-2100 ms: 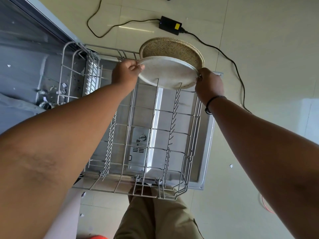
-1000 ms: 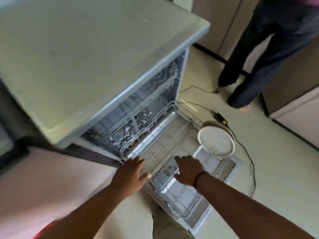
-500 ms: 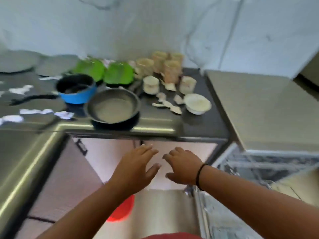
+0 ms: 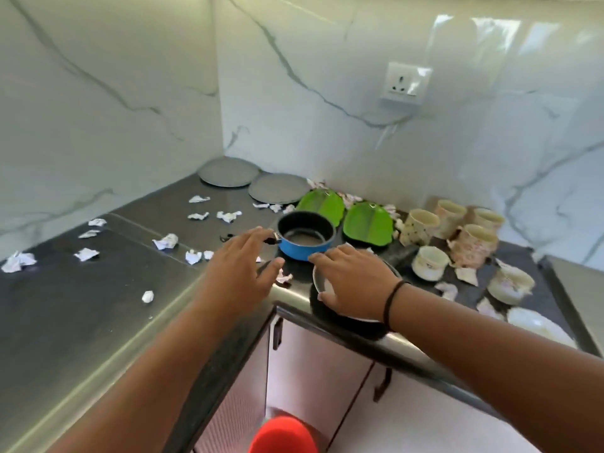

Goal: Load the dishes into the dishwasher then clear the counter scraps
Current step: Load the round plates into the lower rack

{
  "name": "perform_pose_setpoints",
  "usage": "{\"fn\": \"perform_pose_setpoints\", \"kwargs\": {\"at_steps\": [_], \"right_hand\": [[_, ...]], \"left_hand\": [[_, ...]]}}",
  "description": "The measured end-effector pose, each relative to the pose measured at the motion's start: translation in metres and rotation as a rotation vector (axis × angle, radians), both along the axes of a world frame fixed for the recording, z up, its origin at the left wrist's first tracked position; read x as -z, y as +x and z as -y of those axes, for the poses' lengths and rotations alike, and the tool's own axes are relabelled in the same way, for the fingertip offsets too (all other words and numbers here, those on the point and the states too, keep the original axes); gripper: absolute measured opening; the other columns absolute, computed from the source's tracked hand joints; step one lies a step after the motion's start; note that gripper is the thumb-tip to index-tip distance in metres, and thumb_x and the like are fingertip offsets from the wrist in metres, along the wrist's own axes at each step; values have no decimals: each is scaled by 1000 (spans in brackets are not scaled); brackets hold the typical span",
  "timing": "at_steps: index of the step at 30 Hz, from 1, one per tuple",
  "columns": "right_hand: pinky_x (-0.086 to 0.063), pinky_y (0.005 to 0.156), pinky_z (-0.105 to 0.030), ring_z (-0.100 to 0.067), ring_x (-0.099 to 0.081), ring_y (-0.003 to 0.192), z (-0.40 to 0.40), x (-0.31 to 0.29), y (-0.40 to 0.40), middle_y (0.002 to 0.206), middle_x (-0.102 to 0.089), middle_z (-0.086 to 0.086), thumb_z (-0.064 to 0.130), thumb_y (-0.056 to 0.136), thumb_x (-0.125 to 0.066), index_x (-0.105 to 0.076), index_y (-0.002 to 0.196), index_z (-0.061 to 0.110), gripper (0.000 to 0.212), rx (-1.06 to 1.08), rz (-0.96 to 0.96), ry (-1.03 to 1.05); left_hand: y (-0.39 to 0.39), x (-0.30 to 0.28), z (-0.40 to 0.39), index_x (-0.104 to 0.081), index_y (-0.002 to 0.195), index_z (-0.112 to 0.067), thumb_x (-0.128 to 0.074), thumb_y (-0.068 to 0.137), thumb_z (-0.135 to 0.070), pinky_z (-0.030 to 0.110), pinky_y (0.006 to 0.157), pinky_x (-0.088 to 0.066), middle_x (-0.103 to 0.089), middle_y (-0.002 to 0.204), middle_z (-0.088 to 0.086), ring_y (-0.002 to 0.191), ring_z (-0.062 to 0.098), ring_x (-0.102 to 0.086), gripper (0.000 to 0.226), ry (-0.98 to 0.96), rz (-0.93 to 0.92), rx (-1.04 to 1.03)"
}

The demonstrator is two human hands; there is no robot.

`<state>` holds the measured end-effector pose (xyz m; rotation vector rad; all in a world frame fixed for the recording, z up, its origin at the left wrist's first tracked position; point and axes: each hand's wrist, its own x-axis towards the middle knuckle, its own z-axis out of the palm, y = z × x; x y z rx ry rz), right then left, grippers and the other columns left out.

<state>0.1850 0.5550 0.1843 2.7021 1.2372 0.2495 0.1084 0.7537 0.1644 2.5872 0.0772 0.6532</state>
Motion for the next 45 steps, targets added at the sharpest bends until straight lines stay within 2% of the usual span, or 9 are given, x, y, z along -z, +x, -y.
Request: {"fn": "perform_pose_setpoints", "kwargs": {"at_steps": [10,17,21,26,30,33,36,41,45], "right_hand": [[-40,98,-37,-26,-44,124,-27,9,152,136,-49,-3,50,82,-58,-32,142,27,69,65,-201,234],[-39,100,-34,-28,-47,126,-43,16,246,141,-48,-10,45,85,-64,-36,142,19,69,186,-492,375],[-41,94,-29,-26,-54,118,-66,26,281,135,-53,-10,40,83,-67,-40,137,20,64,266,-637,521],[-42,90,-28,-26,-55,115,-98,44,309,129,-56,-12,33,81,-68,-45,133,17,59,328,-690,608],[-41,91,-28,-24,-53,120,-126,58,333,132,-55,-9,36,82,-66,-46,133,16,58,351,-667,594],[-41,88,-28,-25,-54,118,-149,70,360,132,-55,-10,36,85,-63,-46,133,12,56,420,-680,603],[-43,90,-31,-28,-54,116,-167,75,392,132,-55,-12,31,87,-60,-45,134,8,55,505,-669,601],[-39,65,-28,-27,-56,80,-183,78,449,96,-63,-17,24,85,-59,-55,93,5,21,614,-584,565],[-55,63,-39,-31,-65,63,-187,85,482,72,-62,-15,21,85,-60,-54,79,4,19,683,-694,624]], "left_hand": [[130,-9,-27,-41,139,-26,-53,90,-49,38,106,-36,-47,143,-2,130,21,-43,56,56,-95,-156],[189,-3,-50,-49,132,-32,-63,87,-45,26,93,-38,-54,135,-6,109,9,-51,49,-309,-135,-207],[218,-1,-79,-54,127,-28,-65,87,-40,33,95,-46,-56,125,-5,110,12,-55,44,-486,-130,-258],[263,11,-118,-56,116,-24,-66,87,-34,18,63,-48,-60,108,-1,81,7,-60,32,-719,-114,-269],[306,28,-151,-57,114,-20,-69,86,-30,33,72,-48,-57,97,0,80,14,-55,31,-827,-184,-265],[339,46,-176,-58,114,-18,-69,86,-28,32,74,-45,-56,95,0,83,15,-55,31,-913,-230,-282],[366,62,-194,-55,117,-19,-67,87,-32,28,71,-46,-58,106,1,89,13,-58,35,-802,-325,-255],[404,80,-210,-52,119,-11,-64,90,-32,29,65,-44,-53,97,2,81,14,-51,38,-909,-404,-281],[431,88,-208,-50,117,-10,-62,92,-30,36,84,-47,-52,112,8,93,18,-53,34,-1149,-437,-300]]}}
